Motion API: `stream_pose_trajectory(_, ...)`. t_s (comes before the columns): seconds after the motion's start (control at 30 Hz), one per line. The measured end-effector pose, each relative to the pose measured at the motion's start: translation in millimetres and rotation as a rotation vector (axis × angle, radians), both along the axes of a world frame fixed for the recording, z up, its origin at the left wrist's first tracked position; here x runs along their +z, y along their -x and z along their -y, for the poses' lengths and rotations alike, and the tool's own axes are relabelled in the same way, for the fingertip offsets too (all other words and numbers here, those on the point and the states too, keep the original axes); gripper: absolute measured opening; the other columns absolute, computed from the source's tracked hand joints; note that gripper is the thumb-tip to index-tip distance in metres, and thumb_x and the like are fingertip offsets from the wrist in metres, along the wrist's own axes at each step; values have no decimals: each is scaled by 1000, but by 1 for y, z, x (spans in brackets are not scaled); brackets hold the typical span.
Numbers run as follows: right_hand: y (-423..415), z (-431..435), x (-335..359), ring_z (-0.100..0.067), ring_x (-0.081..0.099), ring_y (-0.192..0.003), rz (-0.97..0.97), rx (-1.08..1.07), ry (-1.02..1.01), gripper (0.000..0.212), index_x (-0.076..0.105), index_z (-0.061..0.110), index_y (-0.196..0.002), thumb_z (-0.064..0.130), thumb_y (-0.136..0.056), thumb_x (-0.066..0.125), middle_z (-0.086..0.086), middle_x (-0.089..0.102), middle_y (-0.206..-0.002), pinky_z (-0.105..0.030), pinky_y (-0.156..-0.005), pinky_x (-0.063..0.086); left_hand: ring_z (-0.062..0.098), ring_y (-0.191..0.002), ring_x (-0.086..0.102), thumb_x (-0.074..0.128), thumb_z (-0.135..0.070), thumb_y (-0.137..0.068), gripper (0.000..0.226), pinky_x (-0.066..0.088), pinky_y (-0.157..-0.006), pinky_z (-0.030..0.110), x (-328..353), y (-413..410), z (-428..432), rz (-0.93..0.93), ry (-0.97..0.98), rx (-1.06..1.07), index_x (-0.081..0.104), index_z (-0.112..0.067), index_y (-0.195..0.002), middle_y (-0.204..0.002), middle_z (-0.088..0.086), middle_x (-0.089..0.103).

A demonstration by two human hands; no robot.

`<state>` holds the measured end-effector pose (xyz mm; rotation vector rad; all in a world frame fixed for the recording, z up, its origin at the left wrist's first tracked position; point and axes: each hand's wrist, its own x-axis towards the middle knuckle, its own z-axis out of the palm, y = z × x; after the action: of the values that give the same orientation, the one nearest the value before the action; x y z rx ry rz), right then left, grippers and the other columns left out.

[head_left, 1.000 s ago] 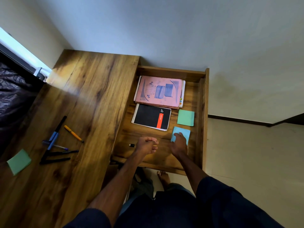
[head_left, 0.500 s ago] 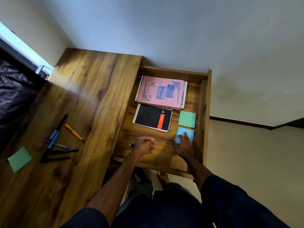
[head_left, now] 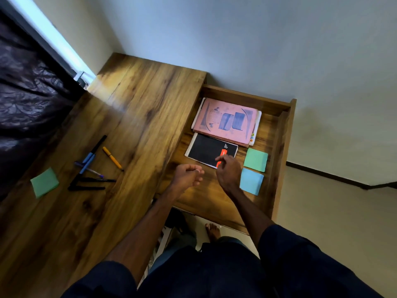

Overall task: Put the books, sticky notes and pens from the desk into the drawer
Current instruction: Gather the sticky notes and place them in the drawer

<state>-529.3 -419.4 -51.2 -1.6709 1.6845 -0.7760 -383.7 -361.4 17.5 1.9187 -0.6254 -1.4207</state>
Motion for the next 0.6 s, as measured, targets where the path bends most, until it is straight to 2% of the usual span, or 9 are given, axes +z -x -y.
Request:
stream_pose_trajectory(0.17, -82, 4, 58, -9, 60, -79, 147, 204, 149, 18, 70, 15, -86, 1, -85, 57, 2, 68, -85, -23, -70, 49, 14, -76, 71, 62, -14, -98, 7, 59, -68, 29, 34, -54, -6, 18, 182, 125, 68, -16, -101, -101, 6, 77)
stream_pose_trajectory(0.3, -150, -5, 84, -10, 62, -80, 213, 348, 195, 18, 70, 14, -89, 3, -84, 57, 3, 69, -88, -28, -72, 53, 11, -64, 66, 60, -13, -100, 7, 54, -56, 23, 54, -115, -22, -2, 275, 314, 67, -13, -98, -88, 0, 76)
stream_pose_trajectory(0.47, -232, -30, 89, -11, 64, -77, 201, 562, 150, 16, 67, 18, -92, 11, -83, 55, 5, 68, -89, -36, -69, 56, 13, -63, 67, 61, -12, -99, 7, 54, -53, 25, 47, -202, -64, 92, 290, 455, 67, -14, -96, -96, 10, 77)
stream_pose_trajectory(0.6, -298, -55, 77, -17, 66, -70, 115, 686, 45, 19, 68, 19, -87, 14, -78, 53, 2, 72, -83, -36, -65, 55, 13, -61, 63, 58, -5, -98, 11, 49, -45, 21, 36, -261, -102, 182, 247, 541, 65, -11, -93, -84, 5, 74)
